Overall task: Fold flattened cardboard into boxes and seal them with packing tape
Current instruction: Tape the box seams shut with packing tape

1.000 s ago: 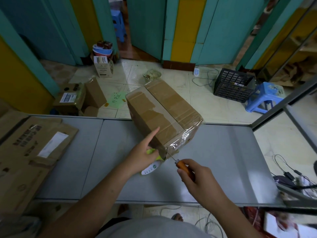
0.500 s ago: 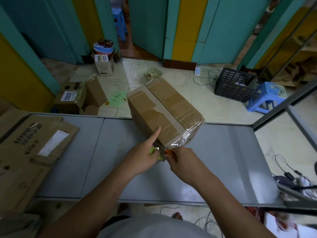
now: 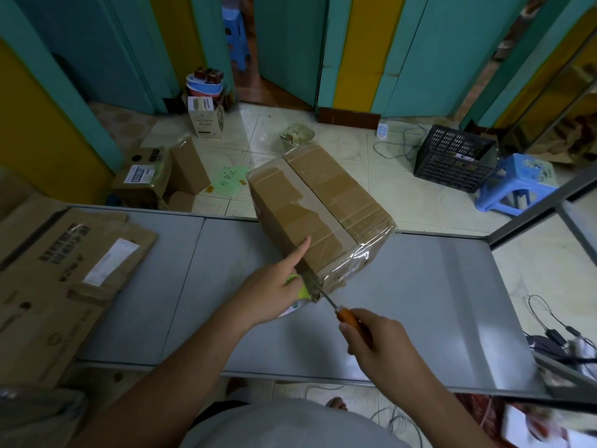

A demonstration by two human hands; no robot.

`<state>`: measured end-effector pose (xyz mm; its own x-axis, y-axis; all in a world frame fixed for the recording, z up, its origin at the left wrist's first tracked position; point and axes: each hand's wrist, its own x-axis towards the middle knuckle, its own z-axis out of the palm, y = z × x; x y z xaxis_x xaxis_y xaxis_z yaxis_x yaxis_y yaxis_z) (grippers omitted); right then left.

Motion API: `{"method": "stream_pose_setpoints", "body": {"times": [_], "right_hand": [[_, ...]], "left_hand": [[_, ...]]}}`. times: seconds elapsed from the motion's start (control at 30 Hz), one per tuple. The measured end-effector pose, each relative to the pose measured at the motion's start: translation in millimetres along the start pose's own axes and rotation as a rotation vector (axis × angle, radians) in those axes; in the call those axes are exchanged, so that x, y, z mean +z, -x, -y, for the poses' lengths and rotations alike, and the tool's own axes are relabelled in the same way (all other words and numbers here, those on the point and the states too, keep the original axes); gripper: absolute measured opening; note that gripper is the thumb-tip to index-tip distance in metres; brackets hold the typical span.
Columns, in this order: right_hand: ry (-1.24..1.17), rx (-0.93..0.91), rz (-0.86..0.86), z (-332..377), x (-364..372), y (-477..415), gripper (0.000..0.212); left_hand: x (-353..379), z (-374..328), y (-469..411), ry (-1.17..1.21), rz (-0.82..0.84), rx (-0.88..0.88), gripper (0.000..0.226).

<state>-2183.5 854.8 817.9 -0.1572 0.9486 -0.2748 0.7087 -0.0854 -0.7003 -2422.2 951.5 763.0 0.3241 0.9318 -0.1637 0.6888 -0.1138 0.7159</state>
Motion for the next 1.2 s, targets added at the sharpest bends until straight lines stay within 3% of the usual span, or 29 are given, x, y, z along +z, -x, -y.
{"method": "stream_pose_setpoints", "body": {"times": [0.27, 0.37, 0.57, 0.77, 0.83, 0.9, 0.97, 1.07, 1.2], "right_hand": [[0.011, 0.057, 0.027, -33, 13, 10, 0.014], [0.157, 0.078, 0.068, -58, 19, 2, 0.019], [0.410, 0.074, -0.025, -132, 41, -14, 0.016], [0.444, 0.171, -0.055, -156, 44, -23, 0.034], [0.292, 0.083, -0.236, -136, 29, -34, 0.032], [0.159, -0.133, -0.481, -98, 6, -48, 0.019], [0.106, -0.340, -0.607, -53, -16, -62, 0.018], [0.156, -0.440, -0.497, -8, -34, -85, 0.024], [0.296, -0.335, -0.235, 1, -30, -103, 0.029]], "left_hand": [[-6, 1, -3, 0.038, 0.012, 0.021, 0.075], [-9, 0, -3, 0.035, 0.011, 0.027, 0.075], [-8, 6, -5, 0.043, 0.014, 0.044, 0.074], [-11, 7, -3, -0.011, 0.027, 0.046, 0.074], [-13, 7, -1, -0.031, 0.051, 0.052, 0.075], [-15, 9, 1, -0.071, 0.058, 0.057, 0.080], [-15, 14, 1, -0.117, 0.052, 0.064, 0.088], [-12, 23, 3, -0.146, 0.030, 0.099, 0.098], [-11, 49, 10, -0.264, -0.094, 0.109, 0.104]]}}
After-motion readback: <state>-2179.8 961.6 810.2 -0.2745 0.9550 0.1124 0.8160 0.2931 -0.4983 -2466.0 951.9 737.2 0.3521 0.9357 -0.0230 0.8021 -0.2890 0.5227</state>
